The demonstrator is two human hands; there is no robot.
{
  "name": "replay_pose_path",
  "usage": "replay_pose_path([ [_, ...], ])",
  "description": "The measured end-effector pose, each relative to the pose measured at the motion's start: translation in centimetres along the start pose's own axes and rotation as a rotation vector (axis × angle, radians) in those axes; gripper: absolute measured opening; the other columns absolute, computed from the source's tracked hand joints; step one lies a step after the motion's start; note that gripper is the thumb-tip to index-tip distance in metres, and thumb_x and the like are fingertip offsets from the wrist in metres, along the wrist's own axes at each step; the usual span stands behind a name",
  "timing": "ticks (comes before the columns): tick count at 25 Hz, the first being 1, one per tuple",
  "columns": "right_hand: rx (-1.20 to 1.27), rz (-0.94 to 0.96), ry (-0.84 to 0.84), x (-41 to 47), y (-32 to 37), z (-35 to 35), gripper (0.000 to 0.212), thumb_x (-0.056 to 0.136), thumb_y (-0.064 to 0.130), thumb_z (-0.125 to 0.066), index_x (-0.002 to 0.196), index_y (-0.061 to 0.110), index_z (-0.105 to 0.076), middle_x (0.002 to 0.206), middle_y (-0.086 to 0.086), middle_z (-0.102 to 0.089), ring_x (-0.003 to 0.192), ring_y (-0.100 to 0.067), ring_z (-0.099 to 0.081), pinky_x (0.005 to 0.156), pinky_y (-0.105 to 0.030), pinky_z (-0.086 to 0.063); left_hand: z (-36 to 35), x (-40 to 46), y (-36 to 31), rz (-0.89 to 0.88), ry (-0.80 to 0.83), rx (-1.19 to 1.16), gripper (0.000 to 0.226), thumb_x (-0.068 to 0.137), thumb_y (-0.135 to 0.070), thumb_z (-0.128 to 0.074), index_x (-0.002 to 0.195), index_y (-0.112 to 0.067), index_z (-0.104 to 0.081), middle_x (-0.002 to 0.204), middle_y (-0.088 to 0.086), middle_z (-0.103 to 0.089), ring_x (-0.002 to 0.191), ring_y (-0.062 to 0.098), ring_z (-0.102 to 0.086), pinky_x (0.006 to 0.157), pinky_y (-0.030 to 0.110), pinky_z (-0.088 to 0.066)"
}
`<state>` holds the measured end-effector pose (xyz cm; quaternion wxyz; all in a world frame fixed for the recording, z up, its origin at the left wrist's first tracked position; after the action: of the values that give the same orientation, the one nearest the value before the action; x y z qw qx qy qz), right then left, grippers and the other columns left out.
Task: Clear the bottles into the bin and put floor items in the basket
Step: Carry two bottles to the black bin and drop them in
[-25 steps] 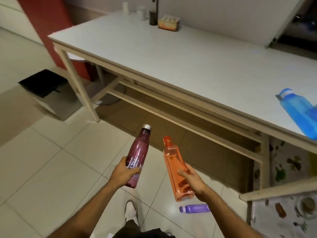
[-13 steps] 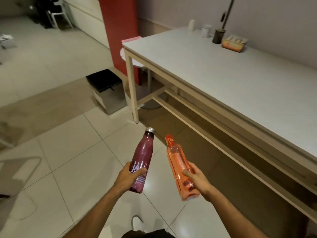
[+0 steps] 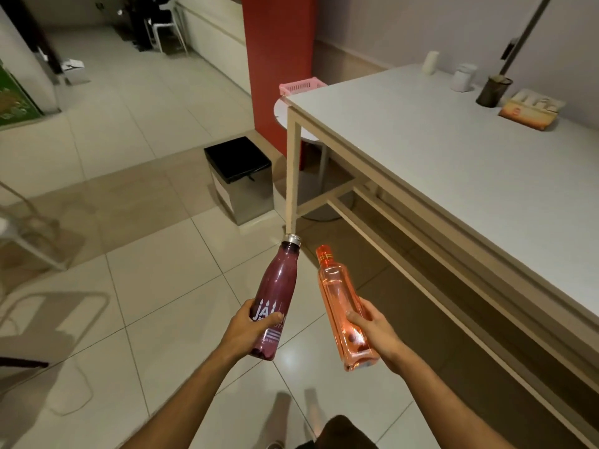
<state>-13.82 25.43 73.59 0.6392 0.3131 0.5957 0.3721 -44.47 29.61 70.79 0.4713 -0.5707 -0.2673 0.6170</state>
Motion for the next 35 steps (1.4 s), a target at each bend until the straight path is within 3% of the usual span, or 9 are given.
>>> replay_pose_path([
  [3, -0.021, -0.021, 0.059, 4.9, 2.3, -0.7, 0.059, 0.094, 0.036, -0.068, 0.146, 0.030, -0.040, 0.128, -0.005, -0.063, 0.101, -0.028, -0.073, 0.089, -0.050, -0.060, 1.3, 3.0, -1.3, 0.018, -0.039, -0.024, 0.083, 0.058, -0.060, -0.084, 0.128, -0.028, -0.053, 0.110, -0.002, -0.070, 0.089, 0.017, -0.075, 0.073, 0.035, -0.063],
  [9, -0.079, -0.016, 0.102, 16.6, 8.5, -1.2, 0.059, 0.095, 0.031, -0.066, 0.148, 0.027, -0.040, 0.122, -0.006, -0.065, 0.104, -0.041, -0.069, 0.091, -0.063, -0.053, 5.3, 11.2, -5.5, 0.030, -0.128, -0.057, 0.075, 0.065, -0.055, -0.085, 0.128, -0.027, -0.054, 0.110, -0.002, -0.071, 0.086, 0.015, -0.075, 0.075, 0.035, -0.063],
  [15, -0.163, 0.023, 0.241, 27.5, 16.6, -4.0, 0.067, 0.091, 0.041, -0.068, 0.149, 0.030, -0.037, 0.126, -0.001, -0.063, 0.098, -0.027, -0.074, 0.087, -0.052, -0.060, 10.0, 18.1, -9.3, 0.047, -0.255, -0.148, 0.073, 0.062, -0.053, -0.087, 0.124, -0.029, -0.056, 0.110, -0.002, -0.072, 0.087, 0.015, -0.075, 0.079, 0.040, -0.063],
  [20, -0.168, 0.030, 0.297, 34.7, 21.3, -9.4, 0.067, 0.090, 0.040, -0.070, 0.148, 0.030, -0.039, 0.126, -0.003, -0.065, 0.101, -0.029, -0.073, 0.088, -0.054, -0.059, 16.7, 24.8, -11.2, 0.048, -0.278, -0.136, 0.080, 0.058, -0.055, -0.086, 0.126, -0.028, -0.054, 0.110, -0.004, -0.071, 0.086, 0.012, -0.075, 0.079, 0.037, -0.062],
  [30, -0.059, 0.001, 0.194, 47.4, 30.8, -20.8, 0.066, 0.087, 0.043, -0.068, 0.145, 0.027, -0.043, 0.126, -0.005, -0.065, 0.103, -0.031, -0.072, 0.092, -0.055, -0.057, 33.7, 39.4, -14.4, 0.025, -0.192, -0.107, 0.082, 0.055, -0.058, -0.086, 0.124, -0.028, -0.055, 0.110, -0.003, -0.072, 0.088, 0.015, -0.075, 0.079, 0.038, -0.062],
  [35, -0.040, -0.027, 0.165, 52.9, 33.6, -23.6, 0.059, 0.092, 0.040, -0.066, 0.145, 0.031, -0.043, 0.126, -0.004, -0.066, 0.103, -0.030, -0.072, 0.092, -0.054, -0.058, 37.9, 44.7, -14.9, 0.046, -0.189, -0.154, 0.081, 0.056, -0.055, -0.088, 0.125, -0.028, -0.054, 0.111, -0.001, -0.072, 0.087, 0.015, -0.075, 0.078, 0.036, -0.062],
])
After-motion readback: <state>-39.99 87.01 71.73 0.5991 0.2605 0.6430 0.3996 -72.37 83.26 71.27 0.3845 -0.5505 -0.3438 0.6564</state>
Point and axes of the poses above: each hand's wrist, its own x-axis towards the middle knuckle, its own z-axis out of the back of the hand, y = z × x, the point moved 3 cm from there along x, towards the middle knuckle
